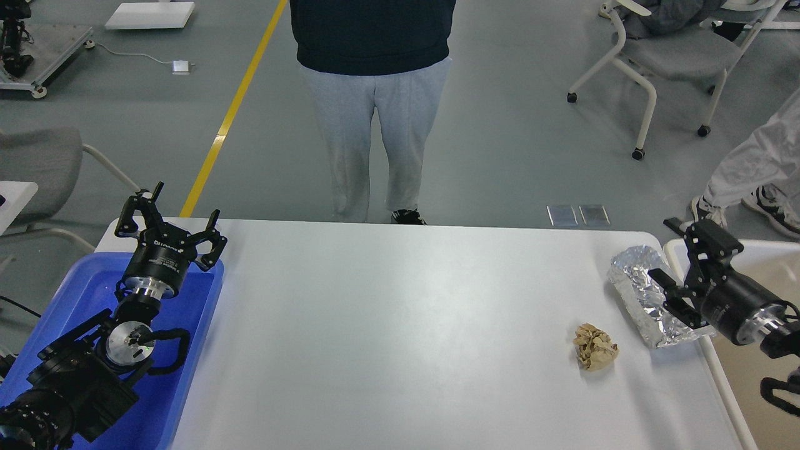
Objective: Tidy desktop
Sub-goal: 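Lower the right gripper onto the silver foil and close on it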
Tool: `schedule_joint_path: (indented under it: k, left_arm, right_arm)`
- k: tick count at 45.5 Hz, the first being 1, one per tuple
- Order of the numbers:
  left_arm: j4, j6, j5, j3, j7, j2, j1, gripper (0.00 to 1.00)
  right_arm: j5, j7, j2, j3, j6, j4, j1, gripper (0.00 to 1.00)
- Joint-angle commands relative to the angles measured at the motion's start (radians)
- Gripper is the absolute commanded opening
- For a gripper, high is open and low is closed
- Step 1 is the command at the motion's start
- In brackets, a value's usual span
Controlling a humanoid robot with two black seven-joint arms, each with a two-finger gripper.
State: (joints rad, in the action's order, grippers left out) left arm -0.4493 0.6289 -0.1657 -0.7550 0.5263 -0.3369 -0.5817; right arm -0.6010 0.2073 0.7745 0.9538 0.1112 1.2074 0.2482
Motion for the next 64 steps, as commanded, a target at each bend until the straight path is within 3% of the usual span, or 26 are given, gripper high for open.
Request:
schedule_joint_path:
  k: [1, 9, 15, 19, 26, 40, 55, 64]
  left_arm:
    - [0.0, 0.0, 0.002, 0.0, 0.0, -0.001, -0.001, 1.0]
    - [0.0, 0.002, 0.002, 0.0, 0.0, -0.001, -0.001, 1.0]
    - [0.0, 0.002, 0.002, 0.0, -0.002, -0.001, -0.001, 1.0]
    - [0.0, 0.003, 0.002, -0.001, -0.002, -0.001, -0.001, 1.0]
    - [0.0, 0.003, 0.002, 0.0, -0.002, -0.001, -0.001, 1.0]
    - [0.0, 0.003, 0.002, -0.001, -0.002, -0.001, -0.001, 1.0]
    - [0.0, 0.005, 0.002, 0.0, -0.002, -0.001, -0.001, 1.0]
    - [0.0, 0.006, 0.002, 0.0, -0.002, -0.001, -0.001, 1.0]
  right_arm:
    - [-0.184, -0.121, 0.175, -0.136, 0.028, 0.0, 0.101, 1.0]
    - [-0.212, -0.184, 0.229, -0.194, 0.114, -0.003, 0.172, 1.0]
    - [-0.214, -0.281, 0.252, -0.208, 0.206, 0.0, 0.197, 1.0]
    - [-0.238, -0.345, 0.252, -0.216, 0.213, -0.005, 0.207, 1.0]
    - [-0.309, -0.384, 0.241, -0.277, 0.202, -0.011, 0.229, 1.0]
    - [-0.433, -0.393, 0.184, -0.529, 0.09, -0.132, 0.367, 1.0]
    - [-0.198, -0.416, -0.018, -0.543, 0.067, -0.344, 0.385, 1.0]
    - [-0.188, -0.414, -0.053, -0.56, 0.068, -0.425, 0.384, 1.0]
